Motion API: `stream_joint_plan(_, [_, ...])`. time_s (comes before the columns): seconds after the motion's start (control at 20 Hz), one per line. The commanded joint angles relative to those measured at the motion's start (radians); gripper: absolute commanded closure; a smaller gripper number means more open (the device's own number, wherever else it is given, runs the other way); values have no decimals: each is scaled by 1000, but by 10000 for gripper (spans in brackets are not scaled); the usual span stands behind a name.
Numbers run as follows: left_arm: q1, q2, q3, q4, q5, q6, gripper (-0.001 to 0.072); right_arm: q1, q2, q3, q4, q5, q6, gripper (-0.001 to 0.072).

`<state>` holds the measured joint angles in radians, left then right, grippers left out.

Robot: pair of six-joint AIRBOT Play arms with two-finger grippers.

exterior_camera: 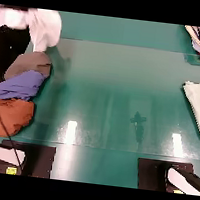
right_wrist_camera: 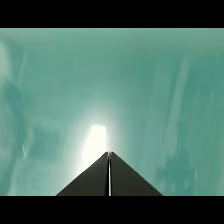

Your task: Fold the shirts.

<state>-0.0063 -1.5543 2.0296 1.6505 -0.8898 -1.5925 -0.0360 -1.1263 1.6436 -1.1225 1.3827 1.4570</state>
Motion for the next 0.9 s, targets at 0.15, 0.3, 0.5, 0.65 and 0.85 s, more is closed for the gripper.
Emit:
stream_joint_plan(0.15, [-293,282,-2,-17,-300,82,688,2,0,194,6,-60,-1,695])
stream_joint_plan(0.3, [-474,283,-144,-74,-408,71,688,1,0,232,6,-11,-1,695])
stream_joint_plan(0.5, [-668,282,-482,-311,-261,74,598,1,2,231,6,35,-1,695])
stream_joint_plan(0.65, [-735,282,-642,-396,-120,78,151,1,2,231,6,51,-1,695])
stream_joint_plan(0.85, [-613,280,-618,-243,-103,69,151,1,2,231,6,74,-1,695])
